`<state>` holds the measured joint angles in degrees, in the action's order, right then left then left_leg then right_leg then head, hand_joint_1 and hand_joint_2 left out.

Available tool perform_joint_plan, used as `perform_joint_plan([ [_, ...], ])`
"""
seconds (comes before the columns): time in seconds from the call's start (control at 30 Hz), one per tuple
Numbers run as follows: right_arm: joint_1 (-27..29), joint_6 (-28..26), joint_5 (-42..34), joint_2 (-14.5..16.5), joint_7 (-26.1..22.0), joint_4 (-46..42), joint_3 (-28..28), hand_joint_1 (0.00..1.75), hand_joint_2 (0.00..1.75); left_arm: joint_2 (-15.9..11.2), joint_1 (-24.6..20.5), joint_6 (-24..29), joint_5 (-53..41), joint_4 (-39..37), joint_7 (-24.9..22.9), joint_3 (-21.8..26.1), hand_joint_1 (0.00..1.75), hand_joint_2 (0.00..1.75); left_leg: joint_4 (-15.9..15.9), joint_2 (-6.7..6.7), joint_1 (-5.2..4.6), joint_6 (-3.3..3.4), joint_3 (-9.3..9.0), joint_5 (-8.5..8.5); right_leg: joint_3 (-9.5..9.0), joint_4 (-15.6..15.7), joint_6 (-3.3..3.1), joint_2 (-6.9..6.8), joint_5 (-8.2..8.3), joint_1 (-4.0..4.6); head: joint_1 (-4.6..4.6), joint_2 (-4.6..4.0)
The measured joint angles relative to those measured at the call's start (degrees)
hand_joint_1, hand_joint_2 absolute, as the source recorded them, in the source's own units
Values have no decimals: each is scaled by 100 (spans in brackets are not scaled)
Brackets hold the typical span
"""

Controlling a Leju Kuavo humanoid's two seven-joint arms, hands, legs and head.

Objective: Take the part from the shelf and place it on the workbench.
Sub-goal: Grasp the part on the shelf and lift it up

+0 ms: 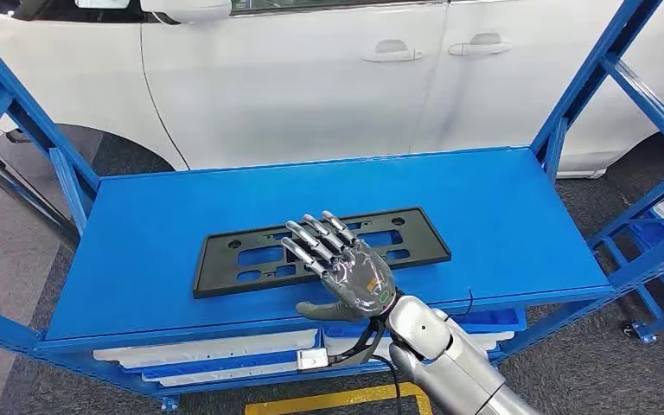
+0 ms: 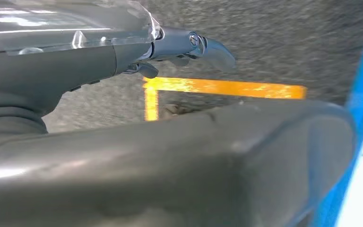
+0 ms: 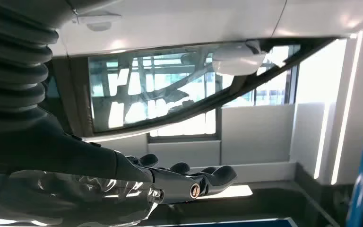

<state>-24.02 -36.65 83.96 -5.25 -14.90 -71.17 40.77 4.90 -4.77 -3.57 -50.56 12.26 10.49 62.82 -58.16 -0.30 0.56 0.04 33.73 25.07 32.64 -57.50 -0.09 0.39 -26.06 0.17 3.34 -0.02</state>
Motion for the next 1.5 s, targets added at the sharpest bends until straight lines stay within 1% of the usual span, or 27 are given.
perform_joint_plan([
  [0.07, -38, 10, 58, -11, 39, 69, 47, 0, 175, 0, 18, 21, -32, 0, -138, -1, 0, 0, 7, -2, -4, 31, -2, -2, -6, 7, 29, 0, -2, -3, 0, 0],
  [0.13, -115, 36, 144, -32, 107, 193, 127, 0, 175, 1, 42, 42, -94, 0, -393, -4, 0, 0, 39, -1, 7, 98, -17, -19, 17, -71, 95, -5, -74, -18, 0, 0],
  [0.2, -180, 55, 187, -54, 154, 303, 188, 0, 175, 0, 50, 42, -139, 0, -547, -12, 0, 0, 64, 4, 19, 150, -28, -32, 247, -578, 158, -12, -367, -43, 0, 0],
  [0.27, -206, 60, 206, -79, 174, 408, 239, 0, 175, -3, 56, 44, -159, 0, -596, -25, 0, 0, 62, 4, 15, 171, -25, -27, 646, -1389, 196, -14, -715, -58, 0, 0],
  [0.3, -207, 61, 210, -90, 177, 453, 262, 0, 175, -4, 61, 44, -163, 0, -608, -32, 0, 0, 60, 3, 13, 175, -27, -23, 788, -1658, 204, -14, -777, -60, 0, 0],
  [0.33, -208, 63, 211, -99, 180, 489, 279, 0, 175, -5, 64, 47, -168, 0, -625, -38, 0, 0, 58, 1, 12, 175, -32, -19, 828, -1708, 202, -14, -726, -61, 0, 0],
  [0.37, -212, 67, 213, -105, 187, 519, 292, 0, 175, -7, 67, 52, -180, 0, -665, -46, 0, 0, 57, -2, 11, 171, -42, -15, 755, -1524, 190, -14, -570, -60, 0, 0],
  [0.43, -238, 76, 222, -109, 224, 563, 311, 0, 175, -4, 73, 64, -215, 0, -805, -63, 0, 0, 56, -6, 6, 150, -69, -2, 371, -695, 132, -15, -151, -48, 0, 0],
  [0.5, -271, 81, 240, -108, 288, 608, 332, 0, 175, 1, 80, 71, -263, 0, -963, -79, 0, 0, 51, -6, -12, 109, -75, 14, 92, -91, 68, -20, 55, -16, 0, 0],
  [0.6, -285, 84, 282, -104, 363, 690, 366, 0, 175, 4, 103, 81, -322, 0, -1072, -91, 0, 0, 54, -2, -14, 20, -77, 32, 46, 33, -6, -23, 68, -7, 0, 0],
  [0.67, -303, 86, 316, -87, 391, 745, 391, 0, 175, 4, 114, 91, -340, -1, -1075, -93, 0, 0, -140, 0, -11, -35, -8, 178, 9, 95, -67, -31, 96, -41, 0, 0],
  [0.7, -322, 93, 327, -69, 395, 783, 411, 0, 175, 4, 116, 95, -347, -1, -1054, -95, 0, 0, -402, 1, -5, -56, 106, 334, -6, 118, -89, -37, 105, -53, 0, 0],
  [0.77, -370, 145, 336, -37, 384, 902, 475, 0, 175, 6, 123, 96, -356, -2, -965, -95, 0, 0, -1177, 1, 9, -96, 467, 696, -9, 118, -111, -42, 102, -42, 0, 0],
  [0.8, -394, 195, 333, -25, 365, 976, 518, 0, 175, 4, 128, 93, -360, -2, -904, -95, 0, 0, -1478, 2, 13, -112, 618, 784, -9, 112, -115, -43, 98, -39, 0, 0],
  [0.83, -417, 249, 327, -18, 339, 1048, 562, 0, 175, 2, 132, 87, -361, -2, -847, -94, 0, 0, -1594, 2, 15, -123, 684, 767, -9, 103, -115, -44, 91, -37, 0, 0],
  [0.87, -444, 305, 317, -10, 307, 1113, 605, 0, 175, -3, 134, 77, -362, -2, -800, -94, 0, 0, -1462, 3, 18, -128, 630, 634, -11, 89, -111, -42, 81, -40, 0, 0],
  [0.93, -503, 404, 297, 5, 246, 1219, 682, 0, 175, -14, 129, 50, -370, -2, -742, -94, 0, 0, -719, 6, 27, -122, 282, 253, -15, 45, -84, -36, 46, -45, 0, 0],
  [1.0, -563, 521, 267, 25, 183, 1317, 758, 0, 175, -21, 116, 24, -380, -2, -718, -94, 0, 0, -141, -2, 22, -71, 7, 61, 1, -12, -36, -25, 12, -24, 0, 0],
  [1.13, -676, 787, 108, 78, 27, 1527, 907, 0, 175, -21, 118, 15, -398, -2, -695, -94, 0, 0, -15, -11, 6, 62, -33, 33, 22, -26, 59, -14, 7, -10, -1, 0],
  [1.2, -767, 893, 1, 97, -49, 1624, 954, 0, 175, -20, 114, 16, -402, -2, -671, -94, 0, 0, 16, -3, 23, 113, -44, 10, 79, -168, 110, -16, -103, -25, -1, 0],
  [1.23, -815, 939, -60, 108, -92, 1690, 983, 0, 175, -21, 110, 16, -404, -2, -654, -94, 0, 0, 26, 2, 28, 134, -45, 4, 188, -411, 138, -19, -249, -36, -1, 0],
  [1.3, -883, 1003, -165, 132, -162, 1834, 1040, 0, 175, -24, 106, 16, -408, -2, -625, -94, 0, 0, 26, 8, 24, 157, -39, 2, 554, -1196, 182, -24, -622, -52, -1, 0],
  [1.33, -903, 1022, -199, 144, -185, 1899, 1065, 0, 175, -26, 109, 16, -409, -2, -616, -93, 0, 0, 25, 8, 22, 160, -37, 1, 733, -1566, 194, -25, -754, -56, -1, 0],
  [1.37, -923, 1039, -218, 157, -198, 1952, 1083, 0, 175, -27, 113, 16, -410, -2, -611, -93, 0, 0, 25, 8, 20, 160, -39, 1, 822, -1743, 193, -25, -770, -57, -2, 0],
  [1.4, -954, 1059, -234, 172, -208, 1997, 1099, 0, 175, -28, 115, 16, -411, -2, -607, -92, 0, 0, 25, 7, 16, 160, -47, 2, 784, -1657, 179, -25, -659, -55, -2, 0],
  [1.43, -993, 1081, -259, 193, -218, 2045, 1110, 0, 175, -28, 116, 16, -413, -2, -601, -92, 0, 0, 25, 4, 12, 158, -59, 2, 630, -1340, 151, -25, -463, -50, -1, 0],
  [1.5, -1092, 1134, -335, 253, -234, 2161, 1124, 0, 175, -21, 111, 16, -419, -4, -584, -92, 0, 0, 24, 1, 0, 144, -75, 5, 202, -473, 65, -28, -88, -19, -1, 0],
])
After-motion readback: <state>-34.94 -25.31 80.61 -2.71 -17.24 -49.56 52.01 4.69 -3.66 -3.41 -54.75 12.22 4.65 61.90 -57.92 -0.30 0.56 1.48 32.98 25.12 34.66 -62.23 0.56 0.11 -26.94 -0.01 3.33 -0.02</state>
